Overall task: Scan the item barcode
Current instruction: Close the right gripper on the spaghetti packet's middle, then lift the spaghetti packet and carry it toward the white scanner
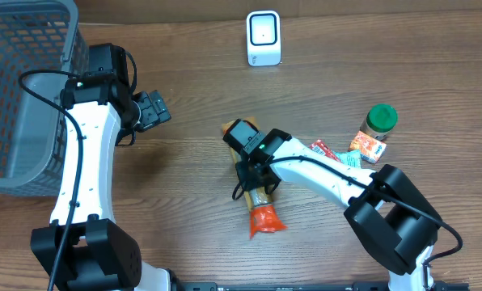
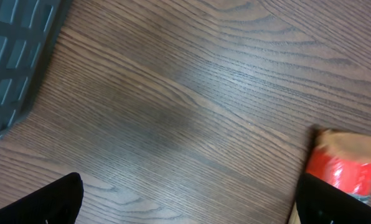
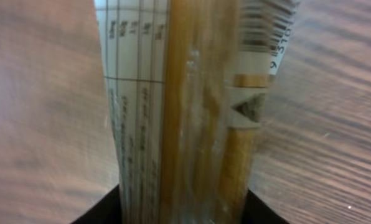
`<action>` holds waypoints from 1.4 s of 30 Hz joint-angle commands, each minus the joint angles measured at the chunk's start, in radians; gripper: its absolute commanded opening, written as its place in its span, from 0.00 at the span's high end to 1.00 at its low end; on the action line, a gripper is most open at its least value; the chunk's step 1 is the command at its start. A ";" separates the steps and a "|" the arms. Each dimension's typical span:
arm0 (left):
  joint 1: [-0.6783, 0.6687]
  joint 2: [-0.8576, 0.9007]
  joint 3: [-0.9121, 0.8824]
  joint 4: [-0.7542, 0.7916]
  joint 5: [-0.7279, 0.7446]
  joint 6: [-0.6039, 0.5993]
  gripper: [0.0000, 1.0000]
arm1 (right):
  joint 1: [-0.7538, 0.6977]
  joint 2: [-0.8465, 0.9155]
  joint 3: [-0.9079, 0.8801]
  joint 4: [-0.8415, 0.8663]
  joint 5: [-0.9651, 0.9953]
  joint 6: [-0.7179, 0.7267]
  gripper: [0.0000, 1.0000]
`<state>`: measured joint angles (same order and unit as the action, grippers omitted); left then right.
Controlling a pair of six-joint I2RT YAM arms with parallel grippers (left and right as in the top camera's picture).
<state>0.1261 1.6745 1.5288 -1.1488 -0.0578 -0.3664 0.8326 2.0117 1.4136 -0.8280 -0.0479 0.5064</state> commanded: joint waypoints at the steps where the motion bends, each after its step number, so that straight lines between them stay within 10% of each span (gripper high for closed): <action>1: -0.002 -0.014 0.016 0.000 -0.009 0.011 0.00 | -0.010 -0.006 0.008 0.042 0.005 0.201 0.43; 4: -0.002 -0.014 0.016 0.000 -0.008 0.011 0.00 | -0.008 -0.006 0.005 0.050 0.019 0.202 0.25; 16: -0.002 -0.014 0.016 0.000 -0.009 0.011 0.00 | 0.062 0.075 0.005 0.101 0.164 0.227 0.24; 29: -0.002 -0.014 0.016 0.000 -0.008 0.011 0.00 | 0.040 0.041 0.107 -0.066 0.126 0.234 0.94; 42: -0.002 -0.014 0.016 0.000 -0.008 0.011 0.00 | -0.147 -0.351 0.119 0.087 -0.097 0.385 0.96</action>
<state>0.1261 1.6745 1.5288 -1.1488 -0.0578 -0.3664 0.7284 1.8225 1.5013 -0.8097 -0.0422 0.8047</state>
